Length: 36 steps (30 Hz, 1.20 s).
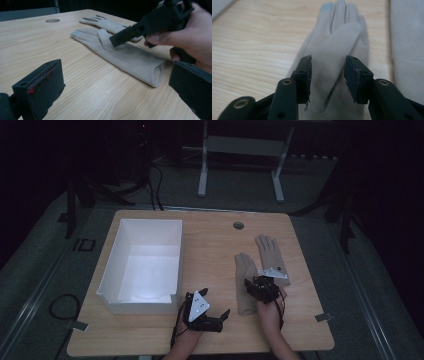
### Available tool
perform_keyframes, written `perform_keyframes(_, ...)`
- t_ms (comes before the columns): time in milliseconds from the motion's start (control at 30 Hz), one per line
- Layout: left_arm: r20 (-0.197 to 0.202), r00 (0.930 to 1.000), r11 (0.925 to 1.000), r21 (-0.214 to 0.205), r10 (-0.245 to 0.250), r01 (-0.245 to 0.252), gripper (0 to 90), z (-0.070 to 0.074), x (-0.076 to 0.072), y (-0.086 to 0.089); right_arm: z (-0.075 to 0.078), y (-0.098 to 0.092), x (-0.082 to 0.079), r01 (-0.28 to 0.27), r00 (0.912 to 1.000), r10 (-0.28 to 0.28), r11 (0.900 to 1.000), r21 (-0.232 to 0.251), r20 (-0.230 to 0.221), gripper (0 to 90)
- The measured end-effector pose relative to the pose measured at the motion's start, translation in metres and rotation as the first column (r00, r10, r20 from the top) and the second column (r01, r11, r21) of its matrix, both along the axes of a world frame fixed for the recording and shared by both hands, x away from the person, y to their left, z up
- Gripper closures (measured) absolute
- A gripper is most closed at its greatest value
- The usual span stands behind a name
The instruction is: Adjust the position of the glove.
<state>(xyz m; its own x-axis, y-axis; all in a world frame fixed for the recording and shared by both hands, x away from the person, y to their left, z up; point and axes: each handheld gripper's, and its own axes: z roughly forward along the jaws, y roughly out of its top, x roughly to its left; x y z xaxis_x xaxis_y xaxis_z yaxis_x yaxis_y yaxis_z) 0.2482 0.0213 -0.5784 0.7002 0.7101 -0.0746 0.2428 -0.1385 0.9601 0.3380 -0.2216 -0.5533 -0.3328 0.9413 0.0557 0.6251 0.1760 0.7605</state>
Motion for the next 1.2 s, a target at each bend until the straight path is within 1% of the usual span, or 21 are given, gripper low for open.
perform_keyframes(67,0.0,1.0,1.0,0.001,-0.001,0.001,0.1,0.0,0.0,0.0,0.007,-0.001,-0.002,-0.008,0.9993,0.009,0.9999,-0.012,0.037,53.5)
perform_keyframes(100,0.001,1.0,1.0,0.003,-0.001,0.001,0.1,0.0,0.0,0.0,0.012,-0.002,-0.003,-0.013,0.9985,0.014,0.9999,-0.01,0.053,53.5)
perform_keyframes(133,0.001,1.0,1.0,0.003,-0.001,0.001,0.1,0.0,0.0,0.0,0.016,-0.004,-0.002,-0.016,0.9978,0.016,0.9999,-0.001,0.064,53.5)
perform_keyframes(200,0.001,1.0,1.0,0.005,-0.001,0.001,0.1,0.0,0.0,0.0,0.024,-0.009,0.001,-0.01,0.9968,0.01,0.9999,0.002,0.08,53.4)
perform_keyframes(267,0.002,1.0,1.0,0.005,-0.001,0.001,0.1,0.0,0.0,0.0,0.031,-0.016,0.005,-0.002,0.9961,0.001,0.9998,0.018,0.089,54.0)
perform_keyframes(367,-0.001,1.0,1.0,-0.001,0.0,0.0,0.1,0.0,0.0,0.0,0.04,-0.027,0.013,-0.001,0.9942,-0.001,0.9999,0.015,0.108,53.7)
perform_keyframes(433,-0.001,1.0,1.0,-0.001,0.0,0.0,0.1,0.0,0.0,0.0,0.045,-0.035,0.018,0.006,0.9924,-0.006,1.0,0.005,0.123,53.7)
perform_keyframes(500,-0.001,1.0,1.0,0.001,0.0,0.0,0.1,0.0,0.0,0.0,0.049,-0.043,0.024,-0.001,0.9914,0.0,1.0,0.009,0.131,53.2)
perform_keyframes(533,-0.001,1.0,1.0,0.001,0.0,0.0,0.1,0.0,0.0,0.0,0.051,-0.046,0.026,0.009,0.9904,-0.008,0.9999,-0.006,0.138,53.1)
perform_keyframes(567,-0.002,1.0,1.0,0.001,0.0,0.0,0.1,0.0,0.0,0.0,0.053,-0.049,0.028,0.014,0.9901,-0.013,0.9998,-0.011,0.139,53.2)
perform_keyframes(633,-0.001,1.0,1.0,0.0,0.001,-0.001,0.1,0.0,0.0,0.0,0.055,-0.054,0.032,0.016,0.9884,-0.014,0.9998,-0.009,0.151,53.2)
perform_keyframes(700,-0.001,1.0,1.0,0.0,0.001,-0.001,0.1,0.0,0.0,0.0,0.056,-0.056,0.034,0.015,0.988,-0.012,0.9997,-0.017,0.154,53.4)
perform_keyframes(733,-0.001,1.0,1.0,0.0,0.002,-0.002,0.1,0.0,0.0,0.0,0.056,-0.06,0.039,-0.008,0.9891,0.011,0.9998,-0.02,0.147,53.8)
perform_keyframes(800,-0.001,1.0,1.0,0.001,0.002,-0.002,0.1,0.0,0.0,0.0,0.056,-0.063,0.044,-0.015,0.9898,0.02,0.999,-0.041,0.141,54.2)
perform_keyframes(833,-0.001,1.0,1.0,0.001,0.002,-0.002,0.1,0.0,0.0,0.0,0.056,-0.065,0.047,-0.017,0.9903,0.023,0.9989,-0.044,0.137,54.2)
perform_keyframes(867,-0.001,1.0,1.0,0.0,0.002,-0.002,0.1,0.0,0.0,0.0,0.055,-0.067,0.05,-0.016,0.9916,0.021,0.9992,-0.038,0.127,54.2)
perform_keyframes(1033,0.0,1.0,1.0,0.003,0.004,-0.004,0.1,0.0,0.0,0.0,0.05,-0.077,0.068,-0.006,0.994,0.013,0.9981,-0.062,0.109,52.8)
perform_keyframes(1133,0.005,1.0,1.0,0.009,0.004,-0.004,0.1,0.0,-0.001,-0.001,0.046,-0.085,0.079,0.012,0.9961,-0.007,0.9986,-0.051,0.088,53.5)
perform_keyframes(1200,0.003,1.0,1.0,0.006,0.004,-0.004,0.1,0.0,0.0,-0.001,0.045,-0.087,0.086,0.016,0.997,-0.012,0.9989,-0.045,0.077,53.2)
